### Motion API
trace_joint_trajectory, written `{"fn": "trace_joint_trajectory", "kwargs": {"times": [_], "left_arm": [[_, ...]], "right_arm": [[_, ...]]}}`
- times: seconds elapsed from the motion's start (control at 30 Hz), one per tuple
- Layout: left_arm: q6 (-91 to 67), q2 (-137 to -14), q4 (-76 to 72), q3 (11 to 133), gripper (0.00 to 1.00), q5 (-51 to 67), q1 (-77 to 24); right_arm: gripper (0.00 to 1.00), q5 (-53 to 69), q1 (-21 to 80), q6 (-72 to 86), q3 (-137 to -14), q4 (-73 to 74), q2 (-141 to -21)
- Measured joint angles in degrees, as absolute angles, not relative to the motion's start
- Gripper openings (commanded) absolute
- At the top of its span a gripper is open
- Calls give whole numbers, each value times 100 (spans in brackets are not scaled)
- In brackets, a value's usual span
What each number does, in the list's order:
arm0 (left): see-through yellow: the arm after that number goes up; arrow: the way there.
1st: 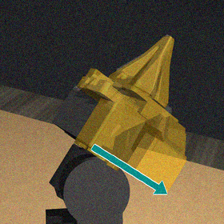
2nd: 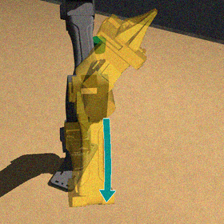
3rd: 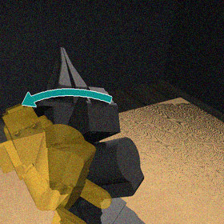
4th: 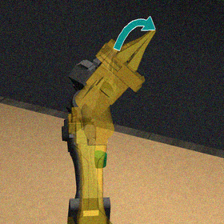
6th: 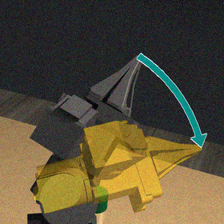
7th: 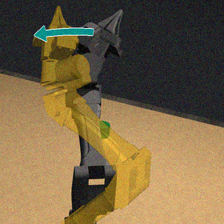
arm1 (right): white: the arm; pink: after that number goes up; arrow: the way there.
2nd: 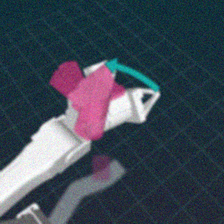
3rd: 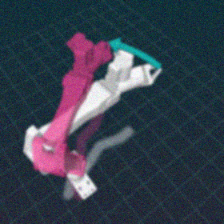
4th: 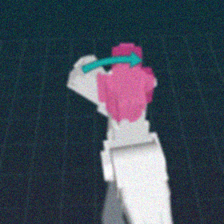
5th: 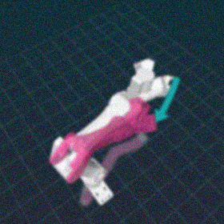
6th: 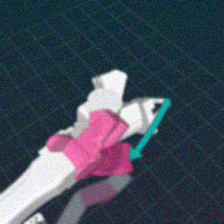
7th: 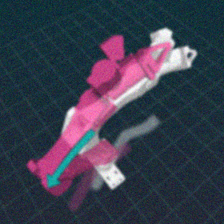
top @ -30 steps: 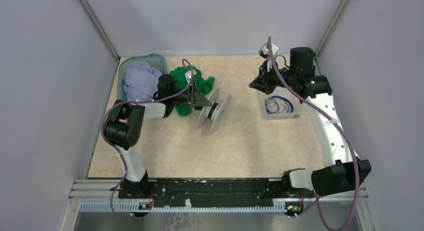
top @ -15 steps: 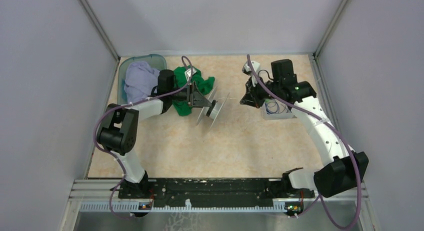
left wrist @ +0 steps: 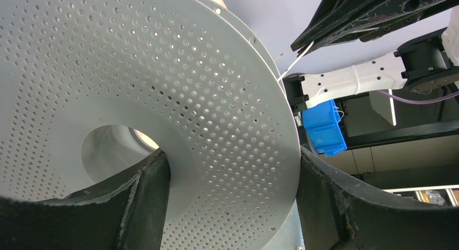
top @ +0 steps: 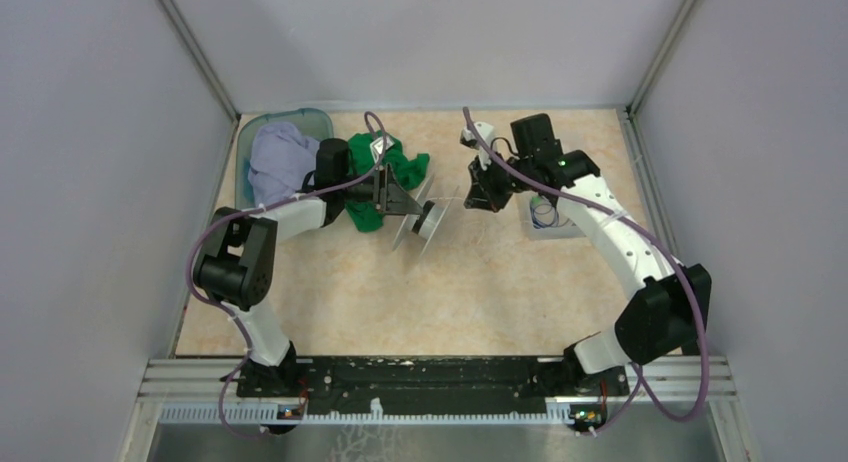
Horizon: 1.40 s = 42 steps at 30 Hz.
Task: Wrap the cables
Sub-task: Place the cable reel at the center of the board, then wrap the cable around the cable reel.
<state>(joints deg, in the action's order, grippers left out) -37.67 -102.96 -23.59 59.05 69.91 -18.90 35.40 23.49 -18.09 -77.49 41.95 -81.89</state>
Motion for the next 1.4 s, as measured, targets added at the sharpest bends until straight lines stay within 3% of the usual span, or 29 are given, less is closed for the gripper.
{"fn": "trace_joint_trajectory", "kwargs": {"times": [0.4,0.53,1.4], "left_arm": [[-3804,-10335,-2370,5916,87,7028,-1872],[-3802,-10361,-2309,5933,100,7035,-1841],[-2233,-10388,-12,6724,91,6364,-1811]], "right_arm": [[0,3452,2467,-1688,-8038,4211,-8405],[0,3452,2504,-1688,-8075,4215,-8429],[0,3385,2692,-1590,-8453,4309,-8862]]}}
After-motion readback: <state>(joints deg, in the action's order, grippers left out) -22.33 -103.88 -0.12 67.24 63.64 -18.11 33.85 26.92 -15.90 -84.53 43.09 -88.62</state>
